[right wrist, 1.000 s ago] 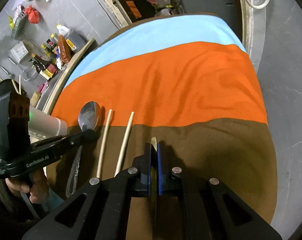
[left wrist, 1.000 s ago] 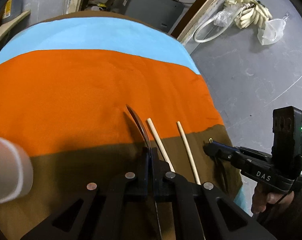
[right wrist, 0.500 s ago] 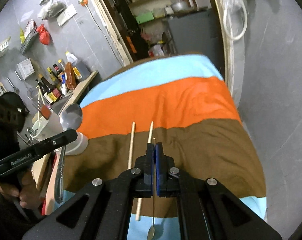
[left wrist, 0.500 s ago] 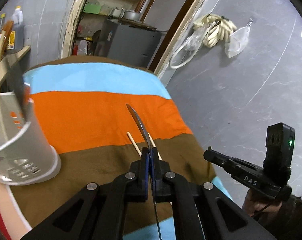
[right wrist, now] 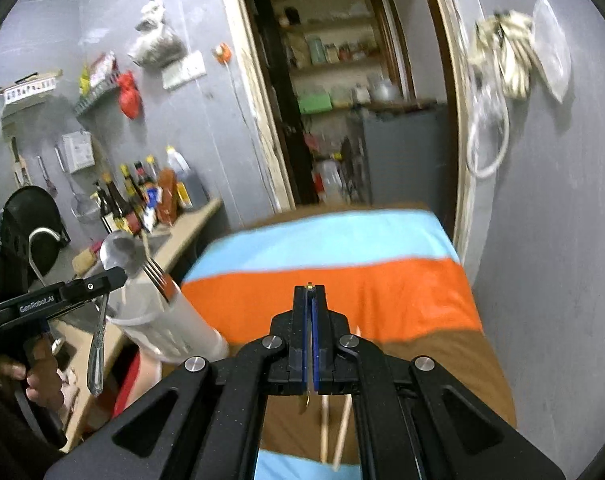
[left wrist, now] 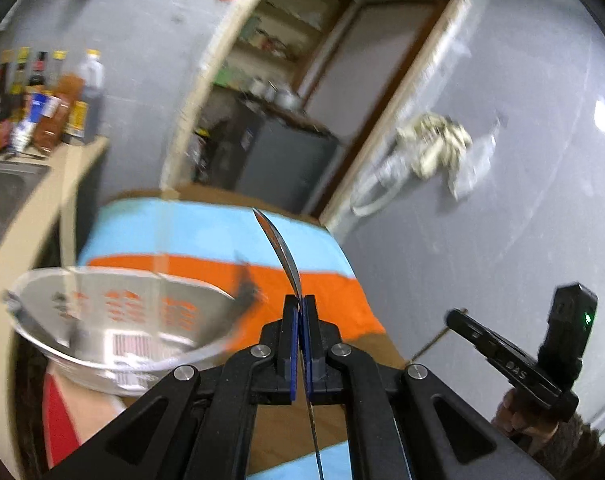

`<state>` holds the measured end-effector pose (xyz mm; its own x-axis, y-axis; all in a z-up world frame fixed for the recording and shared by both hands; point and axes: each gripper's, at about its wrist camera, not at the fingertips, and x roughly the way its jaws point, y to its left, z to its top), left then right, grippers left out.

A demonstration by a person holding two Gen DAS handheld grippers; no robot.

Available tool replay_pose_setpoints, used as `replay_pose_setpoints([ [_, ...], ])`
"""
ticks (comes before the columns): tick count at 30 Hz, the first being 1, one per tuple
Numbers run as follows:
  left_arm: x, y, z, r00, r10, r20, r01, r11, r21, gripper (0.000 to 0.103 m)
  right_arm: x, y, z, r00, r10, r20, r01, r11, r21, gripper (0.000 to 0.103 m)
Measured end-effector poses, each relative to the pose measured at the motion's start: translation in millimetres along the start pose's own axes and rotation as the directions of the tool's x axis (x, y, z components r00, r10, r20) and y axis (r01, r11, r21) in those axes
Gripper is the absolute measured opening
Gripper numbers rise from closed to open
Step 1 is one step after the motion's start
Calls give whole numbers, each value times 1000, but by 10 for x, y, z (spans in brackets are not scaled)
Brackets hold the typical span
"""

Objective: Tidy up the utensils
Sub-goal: 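Lift the knife and spoon with both tools over the white basket, then open both tools to drop the knife and spoon into the basket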

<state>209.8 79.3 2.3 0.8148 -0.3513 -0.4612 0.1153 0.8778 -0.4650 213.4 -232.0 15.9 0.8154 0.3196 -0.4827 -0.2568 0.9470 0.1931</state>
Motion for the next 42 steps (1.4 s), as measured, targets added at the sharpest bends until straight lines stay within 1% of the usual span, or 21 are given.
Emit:
replay_pose_setpoints([
  [3, -237, 283, 181, 996, 46, 75, -44, 998, -37, 3, -57, 228, 207, 999, 35, 35, -34, 999, -29, 2],
  [5, -347, 453, 278, 989, 87, 117, -81, 995, -55, 3, -39, 405, 338, 996, 74, 52, -72, 997, -39, 2],
  [7, -454, 648, 397, 979, 126, 163, -114, 990, -77, 3, -42, 589, 486, 989, 129, 74, -126, 991, -48, 1],
  [11, -501, 875, 589, 958, 183, 220, -163, 981, -108, 3, -32, 935, 620, 975, 200, 100, -192, 977, -88, 2],
  [13, -487, 948, 645, 948, 205, 243, -184, 977, -106, 3, 1, 1142, 674, 966, 235, 106, -222, 968, -118, 1],
  [16, -420, 1072, 684, 939, 228, 257, -208, 972, -106, 3, 99, 1396, 685, 962, 255, 95, -239, 959, -152, 1],
  [20, -344, 1171, 713, 924, 264, 277, -250, 964, -87, 3, 246, 1600, 620, 964, 256, 73, -241, 956, -167, 1],
  [24, -246, 1206, 685, 916, 283, 286, -277, 959, -61, 3, 450, 1717, 512, 972, 231, 35, -222, 960, -169, 1],
  [27, -182, 1215, 645, 915, 290, 281, -290, 956, -43, 3, 575, 1768, 434, 977, 215, 15, -209, 961, -179, 1],
  [31, -116, 1241, 594, 917, 290, 274, -288, 956, -49, 3, 718, 1852, 314, 981, 194, -8, -191, 959, -209, 1],
  [36, -64, 1232, 553, 913, 296, 282, -300, 953, -31, 3, 817, 1896, 191, 985, 170, -34, -173, 958, -228, 1],
  [39, -60, 1221, 529, 905, 307, 293, -315, 949, -22, 3, 838, 1912, 172, 985, 167, -45, -173, 957, -233, 1],
  [42, -62, 1197, 495, 902, 320, 289, -333, 943, -5, 3, 853, 1918, 155, 985, 164, -50, -172, 957, -235, 1],
])
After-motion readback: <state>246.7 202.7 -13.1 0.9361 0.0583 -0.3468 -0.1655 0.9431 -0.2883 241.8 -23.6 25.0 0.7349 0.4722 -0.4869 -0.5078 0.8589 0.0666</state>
